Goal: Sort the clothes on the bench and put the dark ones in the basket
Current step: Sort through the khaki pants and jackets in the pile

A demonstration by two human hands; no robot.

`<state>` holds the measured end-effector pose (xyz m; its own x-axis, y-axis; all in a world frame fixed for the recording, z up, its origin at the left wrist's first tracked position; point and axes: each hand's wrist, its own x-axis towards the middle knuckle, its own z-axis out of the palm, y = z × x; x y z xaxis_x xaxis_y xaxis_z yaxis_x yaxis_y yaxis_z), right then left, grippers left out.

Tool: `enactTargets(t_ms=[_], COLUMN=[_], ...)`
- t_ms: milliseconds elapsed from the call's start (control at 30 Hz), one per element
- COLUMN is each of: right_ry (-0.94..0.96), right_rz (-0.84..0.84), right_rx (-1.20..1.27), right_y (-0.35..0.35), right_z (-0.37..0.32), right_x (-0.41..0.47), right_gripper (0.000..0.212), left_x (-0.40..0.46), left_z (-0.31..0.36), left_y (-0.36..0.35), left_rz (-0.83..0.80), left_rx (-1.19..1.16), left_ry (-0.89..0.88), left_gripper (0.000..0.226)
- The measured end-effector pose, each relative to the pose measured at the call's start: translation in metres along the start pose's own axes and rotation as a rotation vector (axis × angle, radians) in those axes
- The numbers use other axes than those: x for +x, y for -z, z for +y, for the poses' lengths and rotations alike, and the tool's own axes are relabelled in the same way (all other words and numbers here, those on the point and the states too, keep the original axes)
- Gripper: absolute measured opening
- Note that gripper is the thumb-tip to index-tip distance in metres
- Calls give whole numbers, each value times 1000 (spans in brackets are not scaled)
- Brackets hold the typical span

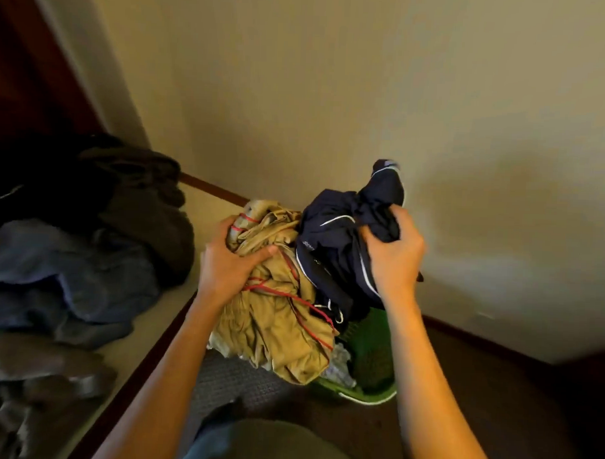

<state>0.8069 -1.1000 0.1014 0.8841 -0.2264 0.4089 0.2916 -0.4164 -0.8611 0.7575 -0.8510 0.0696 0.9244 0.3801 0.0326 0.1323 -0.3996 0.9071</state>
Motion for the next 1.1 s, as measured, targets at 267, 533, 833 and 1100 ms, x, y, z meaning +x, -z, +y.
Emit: enactTargets(t_ms=[267,533,833,1100], right_ry=[-292,-558,-729,-845], right_rz=[149,-290,-265,-111], right_rx=[-93,-255,-203,-254], right_y=[13,-5,9,46], right_z=[86,168,199,214], right_x=[-7,-31,-85,-111], right_gripper=[41,57,25,16], left_x=[38,58,64,46], left_z=[-18,-9,-20,-24], left_y=[-66,-87,-122,-175], left_rz=[-221,-254,-203,-202], left_rx=[40,-39,-117,-228], left_ry=[27,77,198,257], left_gripper=[94,80,103,84])
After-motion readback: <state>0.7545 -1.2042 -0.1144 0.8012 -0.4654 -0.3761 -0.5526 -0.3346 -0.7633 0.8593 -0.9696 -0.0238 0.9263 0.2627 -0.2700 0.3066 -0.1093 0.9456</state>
